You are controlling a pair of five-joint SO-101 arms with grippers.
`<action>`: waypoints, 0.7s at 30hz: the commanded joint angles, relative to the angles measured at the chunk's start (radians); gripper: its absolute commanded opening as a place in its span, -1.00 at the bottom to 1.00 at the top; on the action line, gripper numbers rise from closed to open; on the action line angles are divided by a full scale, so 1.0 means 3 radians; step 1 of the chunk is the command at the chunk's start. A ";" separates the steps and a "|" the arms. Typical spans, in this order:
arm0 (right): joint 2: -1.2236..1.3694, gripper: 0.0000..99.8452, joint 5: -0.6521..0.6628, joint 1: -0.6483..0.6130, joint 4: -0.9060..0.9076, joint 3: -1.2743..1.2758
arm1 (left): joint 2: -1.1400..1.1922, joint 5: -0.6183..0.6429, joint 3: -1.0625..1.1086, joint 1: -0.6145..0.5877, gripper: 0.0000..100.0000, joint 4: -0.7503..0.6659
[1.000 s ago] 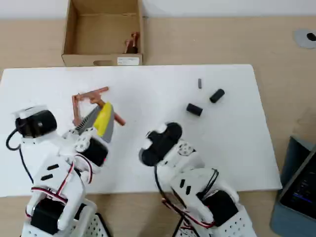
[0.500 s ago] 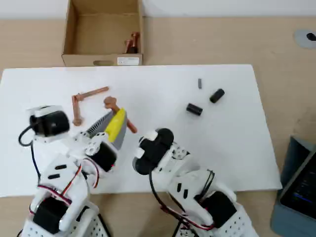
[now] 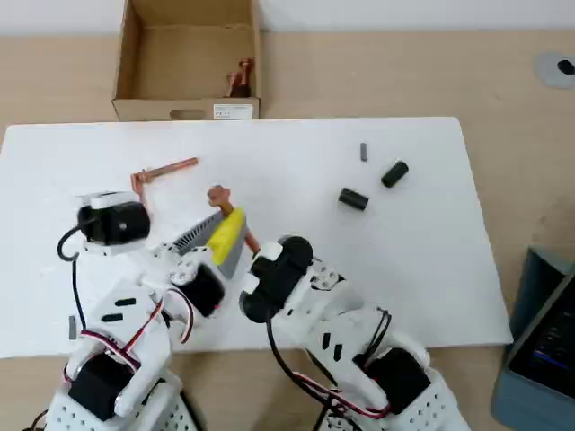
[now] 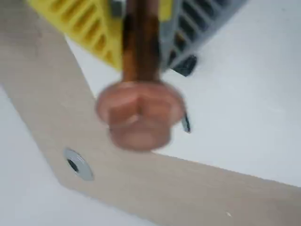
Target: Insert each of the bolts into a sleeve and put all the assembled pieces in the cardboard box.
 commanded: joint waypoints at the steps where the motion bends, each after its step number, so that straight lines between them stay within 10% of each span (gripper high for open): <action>1: -0.0478 -0.98 0.0020 -0.0049 -0.0026 -0.0289 | -0.0038 0.0000 0.0031 0.0066 -1.00 -0.0066; 21: -0.0473 -0.98 0.0020 -0.0038 -0.0020 -0.0391 | -0.0038 -0.0005 0.0194 0.0460 -1.00 0.0220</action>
